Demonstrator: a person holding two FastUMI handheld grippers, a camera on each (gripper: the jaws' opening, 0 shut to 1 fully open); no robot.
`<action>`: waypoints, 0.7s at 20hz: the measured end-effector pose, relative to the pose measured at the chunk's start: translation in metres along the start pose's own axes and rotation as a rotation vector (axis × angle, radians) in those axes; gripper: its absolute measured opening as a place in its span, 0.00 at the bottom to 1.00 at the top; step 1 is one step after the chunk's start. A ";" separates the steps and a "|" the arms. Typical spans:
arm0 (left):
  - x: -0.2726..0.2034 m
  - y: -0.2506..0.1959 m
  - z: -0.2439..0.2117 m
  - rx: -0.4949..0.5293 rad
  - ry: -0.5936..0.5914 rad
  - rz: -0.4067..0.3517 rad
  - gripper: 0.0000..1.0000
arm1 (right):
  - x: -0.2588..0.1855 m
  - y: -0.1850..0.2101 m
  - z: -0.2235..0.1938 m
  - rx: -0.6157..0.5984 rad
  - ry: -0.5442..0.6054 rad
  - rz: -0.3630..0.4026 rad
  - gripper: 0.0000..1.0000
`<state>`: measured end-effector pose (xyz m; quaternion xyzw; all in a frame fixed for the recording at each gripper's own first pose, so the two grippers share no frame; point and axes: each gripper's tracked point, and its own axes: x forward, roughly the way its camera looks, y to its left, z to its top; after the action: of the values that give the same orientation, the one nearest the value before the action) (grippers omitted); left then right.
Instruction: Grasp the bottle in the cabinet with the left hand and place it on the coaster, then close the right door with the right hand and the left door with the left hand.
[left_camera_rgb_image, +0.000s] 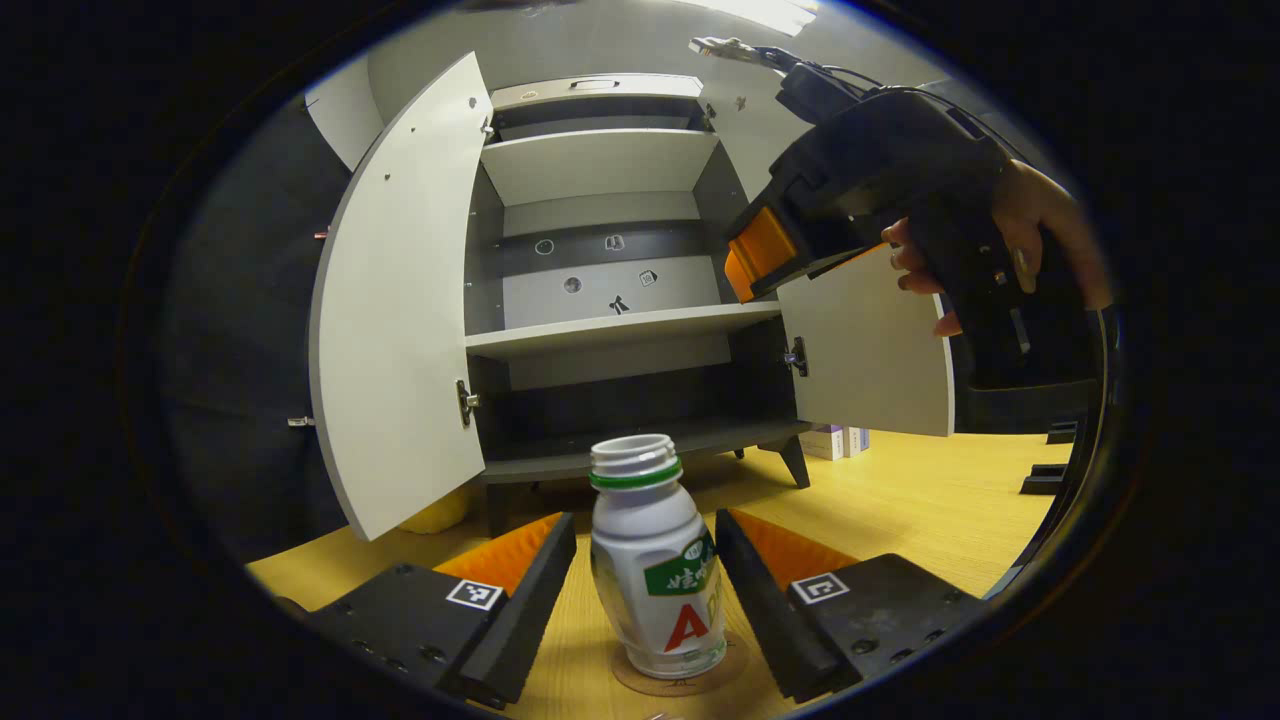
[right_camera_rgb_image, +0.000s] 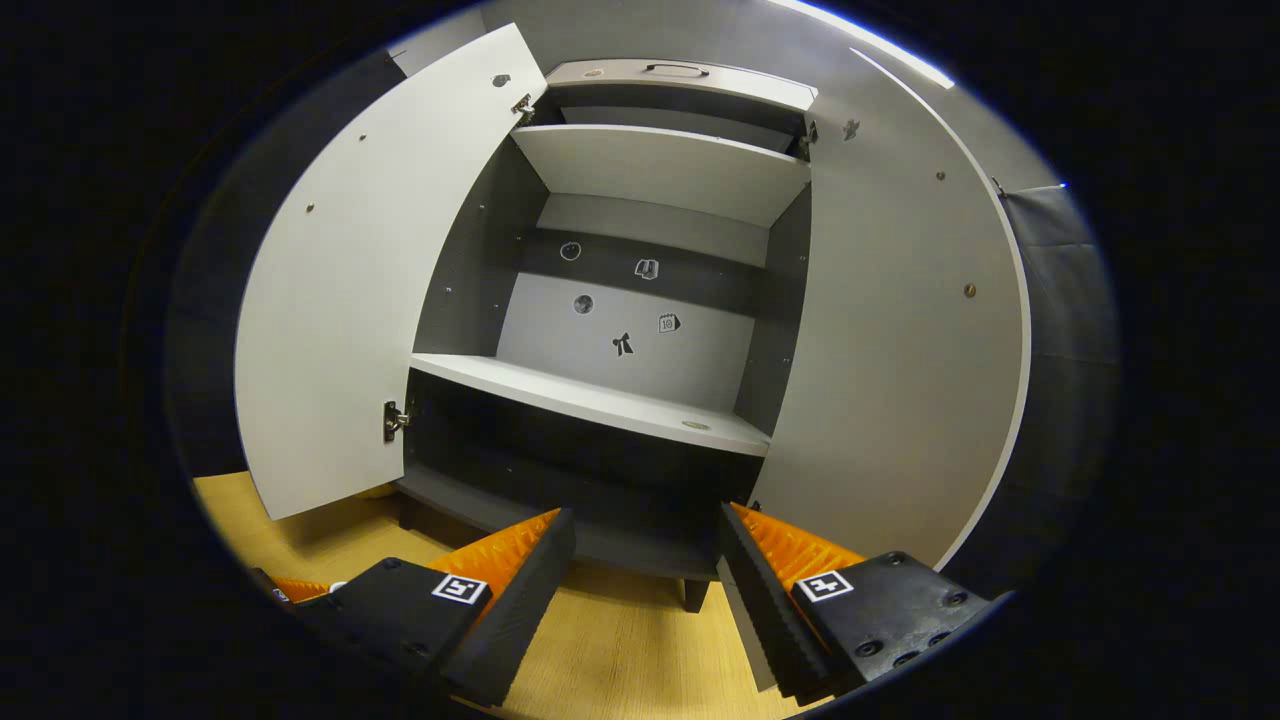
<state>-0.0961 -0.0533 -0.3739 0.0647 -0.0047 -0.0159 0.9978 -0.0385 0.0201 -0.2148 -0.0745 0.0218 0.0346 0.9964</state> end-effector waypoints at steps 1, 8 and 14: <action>0.000 0.002 0.005 0.002 0.004 -0.003 0.91 | -0.001 -0.002 0.004 -0.002 -0.004 -0.002 0.96; 0.002 0.022 0.100 -0.029 -0.061 -0.023 0.92 | -0.011 -0.030 0.029 0.011 0.059 -0.046 0.96; -0.004 0.069 0.203 -0.043 -0.096 -0.035 0.92 | -0.037 -0.049 0.070 0.045 0.105 -0.074 0.97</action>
<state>-0.1005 -0.0106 -0.1636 0.0426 -0.0510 -0.0366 0.9971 -0.0696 -0.0198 -0.1364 -0.0546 0.0722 -0.0067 0.9959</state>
